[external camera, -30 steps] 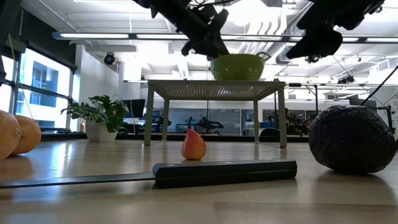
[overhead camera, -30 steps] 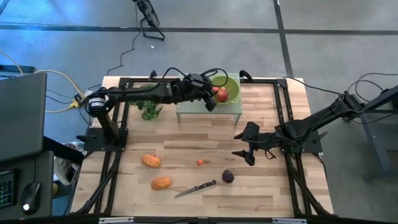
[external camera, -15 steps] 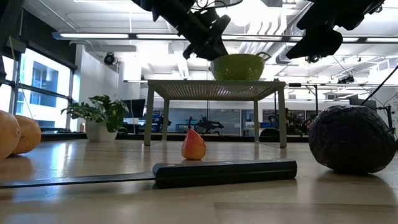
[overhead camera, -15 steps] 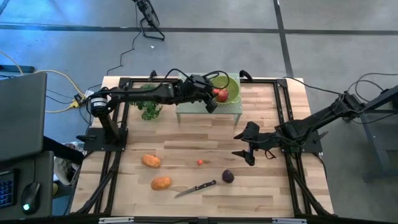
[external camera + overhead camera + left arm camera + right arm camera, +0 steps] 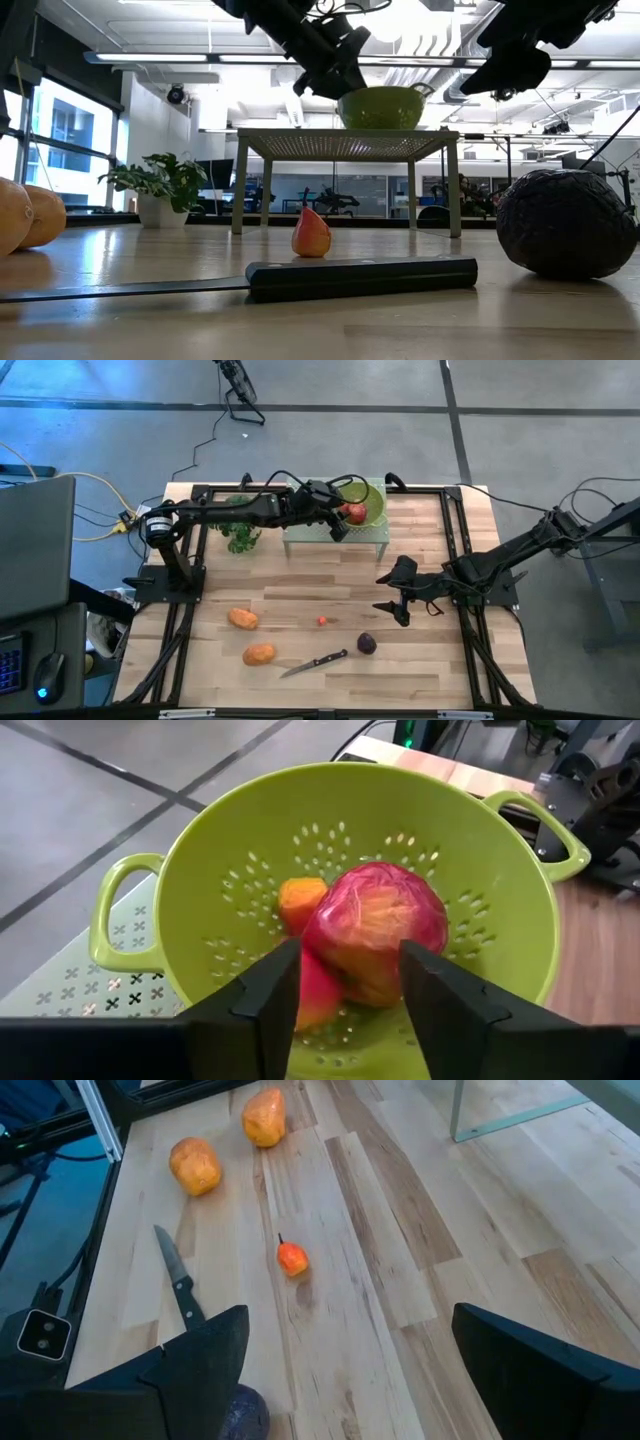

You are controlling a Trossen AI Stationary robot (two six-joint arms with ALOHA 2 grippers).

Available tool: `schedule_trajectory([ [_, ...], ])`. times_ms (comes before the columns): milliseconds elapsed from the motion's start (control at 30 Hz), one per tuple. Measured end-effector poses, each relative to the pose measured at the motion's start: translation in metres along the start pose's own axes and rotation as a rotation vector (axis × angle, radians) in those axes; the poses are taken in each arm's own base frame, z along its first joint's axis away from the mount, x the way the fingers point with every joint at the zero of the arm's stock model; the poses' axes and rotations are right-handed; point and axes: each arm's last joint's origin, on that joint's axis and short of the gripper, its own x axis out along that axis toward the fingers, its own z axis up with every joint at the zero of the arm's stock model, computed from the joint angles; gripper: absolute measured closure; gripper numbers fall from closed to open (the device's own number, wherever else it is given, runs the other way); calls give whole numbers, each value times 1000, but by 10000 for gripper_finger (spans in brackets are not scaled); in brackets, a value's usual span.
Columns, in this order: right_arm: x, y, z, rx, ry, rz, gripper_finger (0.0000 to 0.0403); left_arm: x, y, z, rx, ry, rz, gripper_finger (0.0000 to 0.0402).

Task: Pick & Place Fruit
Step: Put the left peach into the strainer bowl on the shelf, then put the avocado into the strainer bowl on the shelf

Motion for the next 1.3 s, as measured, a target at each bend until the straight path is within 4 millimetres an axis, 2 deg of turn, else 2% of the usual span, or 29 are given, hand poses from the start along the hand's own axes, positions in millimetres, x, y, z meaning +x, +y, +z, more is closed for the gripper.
schedule_trajectory([
  [267,0,0,0,0,-1,1,59,-5,1,4,32,-11,-2,212],
  [533,0,2,4,9,-35,26,59,-32,3,29,60,-36,-5,210],
  [800,0,5,4,-16,-21,81,59,-61,-4,46,116,57,-32,210],
  [1100,-6,18,-4,-75,11,160,59,-80,-50,24,250,207,-133,210],
  [1300,-2,29,-16,-101,63,184,59,-91,-83,-4,296,264,-159,210],
])
